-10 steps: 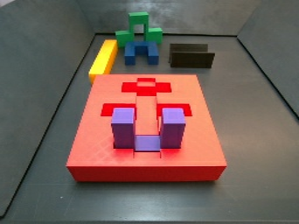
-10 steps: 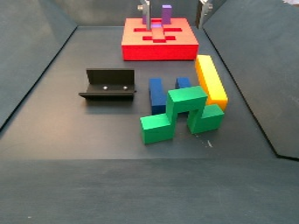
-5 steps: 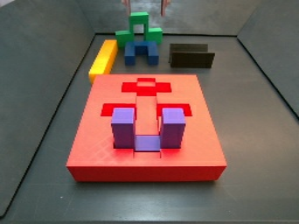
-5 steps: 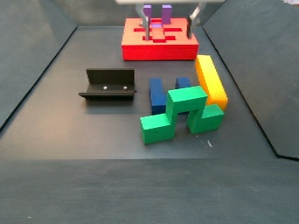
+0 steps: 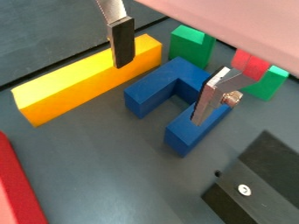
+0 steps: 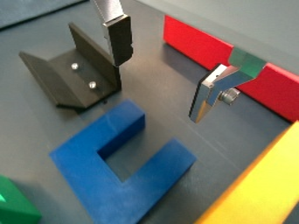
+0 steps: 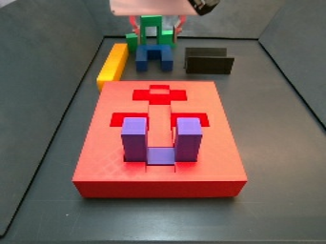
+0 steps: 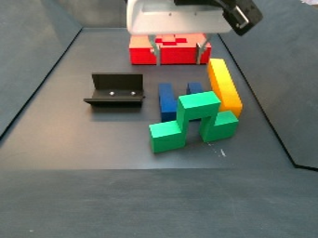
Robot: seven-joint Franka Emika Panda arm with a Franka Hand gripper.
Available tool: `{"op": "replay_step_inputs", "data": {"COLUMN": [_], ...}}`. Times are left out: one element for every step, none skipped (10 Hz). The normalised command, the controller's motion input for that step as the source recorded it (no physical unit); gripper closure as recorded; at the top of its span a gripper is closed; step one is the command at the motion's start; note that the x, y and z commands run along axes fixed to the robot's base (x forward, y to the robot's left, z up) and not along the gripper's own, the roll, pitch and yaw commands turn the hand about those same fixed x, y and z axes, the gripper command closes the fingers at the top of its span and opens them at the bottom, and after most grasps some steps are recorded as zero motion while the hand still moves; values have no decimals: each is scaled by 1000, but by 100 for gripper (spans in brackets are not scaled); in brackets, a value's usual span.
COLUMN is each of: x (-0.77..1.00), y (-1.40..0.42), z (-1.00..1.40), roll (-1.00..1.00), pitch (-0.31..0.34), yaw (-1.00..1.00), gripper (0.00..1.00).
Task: Pick up the blue object. Move up. Place the blue object on the fixture. Regrasp the blue object. Move to above the board. Insert the blue object.
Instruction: Pick up the blue object.
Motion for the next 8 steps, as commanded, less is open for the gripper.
{"op": "replay_step_inputs", "data": {"x": [-163,-157,-223,-160,0,-154,-154,-194], "y": [83,86,80,0,0,0,20,94], "z": [-589,-549,-497,-269,0,186,160,0], "roll": [234,229,211,69,0,0,0,51], "pitch": [-71,-61,-74,-66,-4,0,0,0], "yaw": [0,0,0,-31,0,0,-17,-60], "gripper": [0,0,0,0,0,0,0,0]}}
